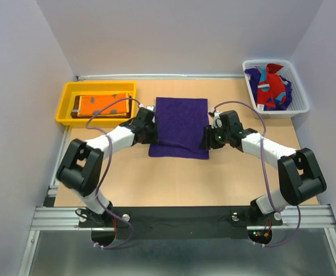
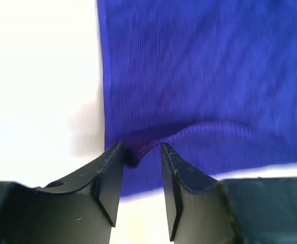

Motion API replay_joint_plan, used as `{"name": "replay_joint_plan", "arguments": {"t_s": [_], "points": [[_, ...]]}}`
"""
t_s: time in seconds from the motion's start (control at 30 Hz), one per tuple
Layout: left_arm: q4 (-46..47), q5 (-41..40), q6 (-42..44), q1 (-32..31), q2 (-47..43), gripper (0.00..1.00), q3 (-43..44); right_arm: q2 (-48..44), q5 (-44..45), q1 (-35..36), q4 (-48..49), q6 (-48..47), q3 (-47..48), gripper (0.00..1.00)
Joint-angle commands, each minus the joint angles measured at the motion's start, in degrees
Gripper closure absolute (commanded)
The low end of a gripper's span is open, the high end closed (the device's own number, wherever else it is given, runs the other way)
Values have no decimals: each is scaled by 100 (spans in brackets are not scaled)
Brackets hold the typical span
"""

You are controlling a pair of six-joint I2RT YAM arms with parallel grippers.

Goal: Fold and stack the towels
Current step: Fold the towel

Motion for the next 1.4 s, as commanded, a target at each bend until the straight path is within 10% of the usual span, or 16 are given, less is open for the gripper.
{"name": "replay_joint_plan", "arguments": {"t_s": [0.0,0.53,1.37], "points": [[286,183,-262,-155,-987,58,-582,-123,111,-5,274,52,-35,52],[1103,-422,-1545,-33,-1536,48,-1472,-35,1895,-31,511,1641,-184,53],[1236,-141,-1405,82,-902,53,-1269,184,1210,-22,863,2829,-624,58]]}}
